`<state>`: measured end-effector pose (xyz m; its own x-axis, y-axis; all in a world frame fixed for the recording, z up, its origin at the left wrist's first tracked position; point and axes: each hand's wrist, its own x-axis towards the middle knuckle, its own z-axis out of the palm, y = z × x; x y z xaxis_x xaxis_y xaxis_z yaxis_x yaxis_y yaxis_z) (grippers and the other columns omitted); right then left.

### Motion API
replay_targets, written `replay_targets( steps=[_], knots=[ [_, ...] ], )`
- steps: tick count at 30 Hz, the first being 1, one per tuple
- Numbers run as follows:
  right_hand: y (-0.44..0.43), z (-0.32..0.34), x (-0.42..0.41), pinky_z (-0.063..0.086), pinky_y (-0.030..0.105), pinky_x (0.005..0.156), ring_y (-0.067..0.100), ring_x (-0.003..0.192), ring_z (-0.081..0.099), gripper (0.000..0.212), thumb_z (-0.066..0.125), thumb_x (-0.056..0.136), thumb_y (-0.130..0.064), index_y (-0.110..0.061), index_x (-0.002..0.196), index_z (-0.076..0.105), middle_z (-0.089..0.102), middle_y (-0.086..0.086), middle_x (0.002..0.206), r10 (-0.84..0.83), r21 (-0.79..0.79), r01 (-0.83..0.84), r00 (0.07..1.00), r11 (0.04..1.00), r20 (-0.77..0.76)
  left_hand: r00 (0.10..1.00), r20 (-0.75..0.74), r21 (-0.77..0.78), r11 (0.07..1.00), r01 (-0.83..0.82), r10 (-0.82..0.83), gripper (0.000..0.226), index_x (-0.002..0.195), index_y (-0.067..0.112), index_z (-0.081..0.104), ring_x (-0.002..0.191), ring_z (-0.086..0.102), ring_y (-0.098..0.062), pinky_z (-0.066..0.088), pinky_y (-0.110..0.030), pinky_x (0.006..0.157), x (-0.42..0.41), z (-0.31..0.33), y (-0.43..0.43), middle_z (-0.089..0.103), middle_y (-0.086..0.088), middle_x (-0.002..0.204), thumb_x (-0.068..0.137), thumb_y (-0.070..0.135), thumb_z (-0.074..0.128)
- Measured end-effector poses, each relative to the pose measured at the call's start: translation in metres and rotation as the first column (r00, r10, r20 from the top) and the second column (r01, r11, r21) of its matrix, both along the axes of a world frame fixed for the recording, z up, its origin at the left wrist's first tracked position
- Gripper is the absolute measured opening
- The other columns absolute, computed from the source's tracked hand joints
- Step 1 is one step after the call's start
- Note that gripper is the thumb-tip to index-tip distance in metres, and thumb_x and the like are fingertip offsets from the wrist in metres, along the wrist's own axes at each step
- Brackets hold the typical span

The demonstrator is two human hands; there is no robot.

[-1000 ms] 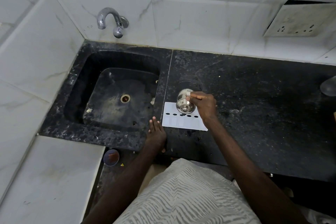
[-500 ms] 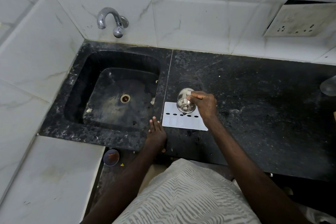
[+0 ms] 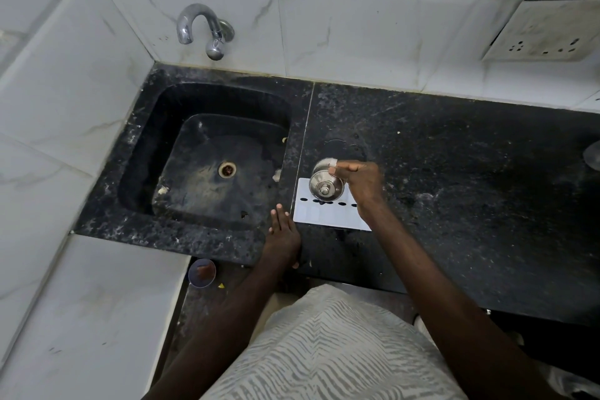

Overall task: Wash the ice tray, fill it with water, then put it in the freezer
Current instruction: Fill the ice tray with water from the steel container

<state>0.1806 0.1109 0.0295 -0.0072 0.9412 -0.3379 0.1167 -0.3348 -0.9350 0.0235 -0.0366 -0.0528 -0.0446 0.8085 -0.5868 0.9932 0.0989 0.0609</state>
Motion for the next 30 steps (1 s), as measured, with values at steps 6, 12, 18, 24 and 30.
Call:
replay_targets(
  steps=[6,12,18,24,30],
  knots=[
    [-0.003,-0.004,-0.009,0.056,0.017,0.072,0.005,0.081,0.07,0.02,0.083,0.078,0.003,-0.001,0.098,0.08,0.076,0.003,0.095,0.102,0.055,-0.102,0.995,0.993,0.014,1.0,0.009,-0.018,0.999,-0.029,0.029,0.134,0.153,-0.016,-0.008,0.152,-0.011,-0.053,0.027,-0.056,0.121,0.003,0.002,0.002,-0.019,-0.04,0.16,0.074,0.031,0.089],
    [-0.005,-0.012,-0.012,0.054,0.015,0.07,-0.006,0.08,0.069,0.019,0.082,0.079,0.003,0.001,0.098,0.08,0.074,0.002,0.094,0.158,0.14,-0.174,0.981,0.975,0.113,1.0,-0.008,0.017,1.0,-0.018,0.018,0.122,0.153,-0.017,-0.005,0.152,-0.007,-0.054,0.031,-0.057,0.12,0.003,0.007,-0.001,-0.016,-0.041,0.159,0.081,0.027,0.083],
    [-0.003,-0.019,-0.014,0.057,0.024,0.081,0.007,0.088,0.07,0.021,0.084,0.078,0.0,-0.001,0.098,0.081,0.075,0.001,0.095,0.158,0.133,-0.18,0.974,0.975,0.159,1.0,-0.005,0.028,0.999,-0.016,0.016,0.115,0.153,-0.017,-0.004,0.152,-0.006,-0.054,0.033,-0.057,0.119,0.002,0.006,-0.002,-0.015,-0.041,0.16,0.084,0.023,0.078],
    [-0.002,-0.019,-0.014,0.058,0.028,0.086,0.01,0.091,0.072,0.021,0.085,0.077,-0.002,-0.004,0.098,0.082,0.076,0.0,0.096,0.155,0.13,-0.176,0.975,0.976,0.16,1.0,0.013,0.014,1.0,-0.025,0.025,0.116,0.153,-0.017,-0.005,0.151,-0.009,-0.054,0.031,-0.058,0.12,0.002,0.006,-0.001,-0.018,-0.041,0.159,0.083,0.019,0.08],
    [0.003,-0.016,-0.016,0.057,0.02,0.08,0.004,0.087,0.071,0.021,0.086,0.078,-0.003,-0.006,0.098,0.082,0.076,-0.005,0.094,0.133,0.092,-0.144,0.985,0.985,0.114,0.997,0.033,-0.027,0.997,-0.066,0.067,0.125,0.154,-0.014,-0.008,0.152,-0.013,-0.051,0.026,-0.056,0.121,0.003,0.007,0.001,-0.022,-0.036,0.16,0.079,0.02,0.085]
  ],
)
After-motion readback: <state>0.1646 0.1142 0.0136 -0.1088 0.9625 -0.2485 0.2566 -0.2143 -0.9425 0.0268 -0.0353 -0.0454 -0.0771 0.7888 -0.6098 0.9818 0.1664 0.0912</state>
